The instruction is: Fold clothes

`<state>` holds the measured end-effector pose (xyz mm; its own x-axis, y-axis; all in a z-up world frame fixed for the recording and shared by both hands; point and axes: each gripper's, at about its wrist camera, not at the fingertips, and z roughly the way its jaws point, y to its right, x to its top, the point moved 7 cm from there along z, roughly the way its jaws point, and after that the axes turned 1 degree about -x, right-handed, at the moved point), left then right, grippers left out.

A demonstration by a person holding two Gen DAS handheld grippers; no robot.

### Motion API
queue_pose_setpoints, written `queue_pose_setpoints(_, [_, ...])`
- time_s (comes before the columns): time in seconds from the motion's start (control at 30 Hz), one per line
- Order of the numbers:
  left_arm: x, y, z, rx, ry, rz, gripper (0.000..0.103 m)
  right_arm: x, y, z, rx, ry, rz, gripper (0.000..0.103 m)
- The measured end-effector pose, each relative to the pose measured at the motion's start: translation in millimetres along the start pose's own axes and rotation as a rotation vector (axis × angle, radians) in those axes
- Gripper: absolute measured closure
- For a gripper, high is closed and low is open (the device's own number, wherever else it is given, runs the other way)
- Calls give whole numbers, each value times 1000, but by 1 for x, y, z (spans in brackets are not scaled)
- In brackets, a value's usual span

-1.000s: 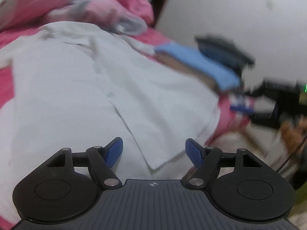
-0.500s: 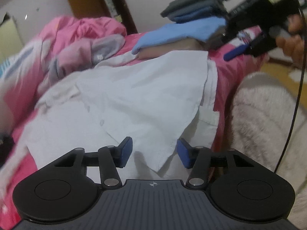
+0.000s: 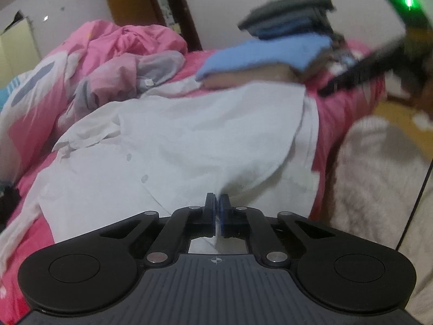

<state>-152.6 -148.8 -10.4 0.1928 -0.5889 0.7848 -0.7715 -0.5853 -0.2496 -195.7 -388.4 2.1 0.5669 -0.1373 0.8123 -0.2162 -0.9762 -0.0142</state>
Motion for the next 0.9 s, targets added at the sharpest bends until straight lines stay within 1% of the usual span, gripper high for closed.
queue_pose_setpoints(0.1, [9, -7, -12, -20, 36, -54, 103, 5, -7, 8, 21, 0, -43, 64])
queue_pose_setpoints(0.4, [32, -27, -35, -61, 126, -203, 103, 9, -16, 22, 65, -17, -24, 63])
queue_pose_setpoints(0.5, [38, -30, -39, -71, 146, -211, 103, 11, -19, 26, 79, -22, -18, 63])
queue_pose_setpoints(0.57, [38, -29, -40, -78, 148, -212, 103, 16, -17, 25, 67, -1, -12, 65])
queue_pose_setpoints(0.6, [37, -28, -41, -83, 145, -217, 103, 18, -16, 23, 57, 14, -10, 67])
queue_pose_setpoints(0.63, [35, -28, -42, -88, 143, -223, 103, 21, -14, 21, 48, 28, -7, 88])
queue_pose_setpoints(0.67, [34, -28, -44, -97, 138, -231, 103, 24, -13, 19, 39, 42, -4, 103])
queue_pose_setpoints(0.8, [24, -26, -51, -120, 109, -239, 103, 35, -8, 12, 1, 100, 7, 103])
queue_pose_setpoints(0.83, [20, -23, -50, -128, 96, -234, 103, 36, -6, 11, -5, 105, 8, 103])
queue_pose_setpoints(0.9, [12, -14, -40, -137, 56, -217, 103, 29, -2, 16, -24, 79, -3, 103])
